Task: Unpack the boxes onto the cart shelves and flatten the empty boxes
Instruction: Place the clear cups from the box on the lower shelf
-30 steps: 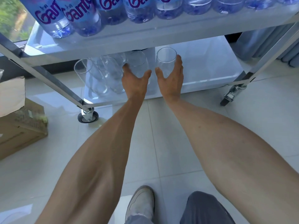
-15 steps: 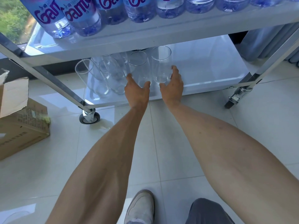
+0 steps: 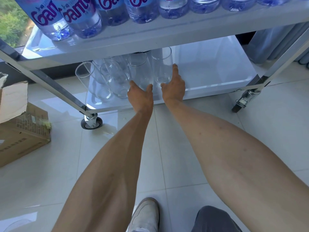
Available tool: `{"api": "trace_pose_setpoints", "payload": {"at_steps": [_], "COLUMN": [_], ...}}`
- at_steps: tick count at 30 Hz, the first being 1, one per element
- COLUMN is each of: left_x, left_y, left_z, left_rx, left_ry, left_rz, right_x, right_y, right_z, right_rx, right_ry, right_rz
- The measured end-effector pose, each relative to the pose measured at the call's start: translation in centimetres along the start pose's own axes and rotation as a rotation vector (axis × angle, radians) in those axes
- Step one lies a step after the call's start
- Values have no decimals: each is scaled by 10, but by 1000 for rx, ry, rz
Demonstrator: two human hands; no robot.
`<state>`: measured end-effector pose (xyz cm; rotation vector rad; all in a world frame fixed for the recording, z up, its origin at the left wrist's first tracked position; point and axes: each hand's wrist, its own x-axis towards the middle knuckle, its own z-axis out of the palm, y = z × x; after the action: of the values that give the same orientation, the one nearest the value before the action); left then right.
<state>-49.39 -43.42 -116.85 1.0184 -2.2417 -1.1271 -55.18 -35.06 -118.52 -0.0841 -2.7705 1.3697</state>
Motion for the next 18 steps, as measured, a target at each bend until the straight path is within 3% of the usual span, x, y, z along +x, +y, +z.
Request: {"api": "trace_pose_setpoints", "payload": {"at_steps": [5,11,18], "left_x": [-11,6,24], "left_y": [-19,-42,-54], "left_z": [-19,-51,-55], "left_rx": [108,40,-26], "left_ry": [70,234,130], "left_rz": [-48,-228,-117], "right_x": [0,-3,-5], "right_y": [-3,-5,-3], "right_z": [-7,-5,-1], "right_rx": [-1,-12,-2], "right_ry": [-15,-10,27], "right_rz": [13,19,19]}}
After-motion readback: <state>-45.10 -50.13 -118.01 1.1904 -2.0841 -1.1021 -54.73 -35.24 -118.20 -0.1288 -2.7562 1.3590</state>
